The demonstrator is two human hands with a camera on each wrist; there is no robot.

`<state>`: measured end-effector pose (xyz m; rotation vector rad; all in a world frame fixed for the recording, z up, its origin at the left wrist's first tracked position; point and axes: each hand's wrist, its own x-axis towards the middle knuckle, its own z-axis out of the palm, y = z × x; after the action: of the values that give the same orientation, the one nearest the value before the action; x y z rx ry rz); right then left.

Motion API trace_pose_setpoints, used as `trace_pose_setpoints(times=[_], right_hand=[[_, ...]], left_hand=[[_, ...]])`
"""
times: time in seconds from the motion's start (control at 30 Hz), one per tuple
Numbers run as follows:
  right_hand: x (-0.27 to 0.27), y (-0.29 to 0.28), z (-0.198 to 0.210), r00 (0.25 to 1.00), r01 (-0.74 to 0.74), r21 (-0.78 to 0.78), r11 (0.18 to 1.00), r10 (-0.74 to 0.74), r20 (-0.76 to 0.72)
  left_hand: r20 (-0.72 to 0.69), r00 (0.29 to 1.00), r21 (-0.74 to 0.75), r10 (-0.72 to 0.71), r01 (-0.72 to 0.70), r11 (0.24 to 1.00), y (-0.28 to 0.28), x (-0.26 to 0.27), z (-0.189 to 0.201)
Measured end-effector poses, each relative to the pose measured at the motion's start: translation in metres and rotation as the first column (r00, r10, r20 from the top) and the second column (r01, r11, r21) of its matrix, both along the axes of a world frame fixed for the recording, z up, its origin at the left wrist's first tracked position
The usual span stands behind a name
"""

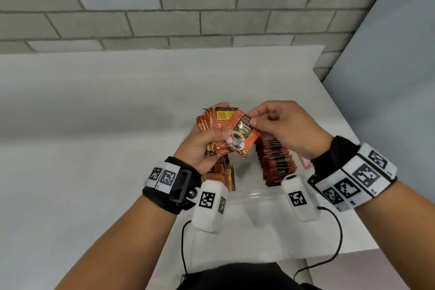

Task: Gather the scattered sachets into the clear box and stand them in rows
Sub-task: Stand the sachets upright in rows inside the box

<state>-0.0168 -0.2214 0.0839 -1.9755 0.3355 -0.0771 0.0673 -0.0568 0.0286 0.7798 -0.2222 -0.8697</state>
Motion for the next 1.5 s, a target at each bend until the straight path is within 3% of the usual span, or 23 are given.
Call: trace_pose_setpoints(times=[0.17, 0.3, 0.47, 0.83, 1.23, 1.5], right_hand=[[0.018, -0.025, 0.023, 0.998, -0.060, -0.240, 0.969, 0.055, -0.028], [0.039, -0.033, 0.020, 0.987, -0.136, -0.534, 0.835, 0.066, -0.149], [0.058, -0.023, 0.001, 0.949, -0.263, -0.641, 0.721, 0.073, -0.307], [0.076, -0.008, -0.027, 0.868, -0.437, -0.731, 0.524, 0.033, -0.495], [0.082, -0.010, -0.041, 0.841, -0.467, -0.709, 0.529, 0.017, -0.541], [0.085, -0.009, -0.044, 0.842, -0.484, -0.734, 0.477, 0.026, -0.538]], left_hand=[[0.010, 0.996, 0.041, 0.090, -0.090, 0.995, 0.014, 0.019, -0.001], [0.014, 0.992, 0.058, 0.126, -0.126, 0.990, 0.034, 0.034, -0.003], [0.000, 0.990, 0.055, 0.140, -0.140, 0.989, 0.049, 0.037, -0.007], [-0.038, 0.982, 0.077, 0.186, -0.183, 0.980, 0.065, 0.034, -0.017], [-0.033, 0.989, 0.068, 0.143, -0.140, 0.988, 0.064, 0.036, -0.020], [-0.039, 0.989, 0.069, 0.144, -0.141, 0.988, 0.062, 0.038, -0.021]])
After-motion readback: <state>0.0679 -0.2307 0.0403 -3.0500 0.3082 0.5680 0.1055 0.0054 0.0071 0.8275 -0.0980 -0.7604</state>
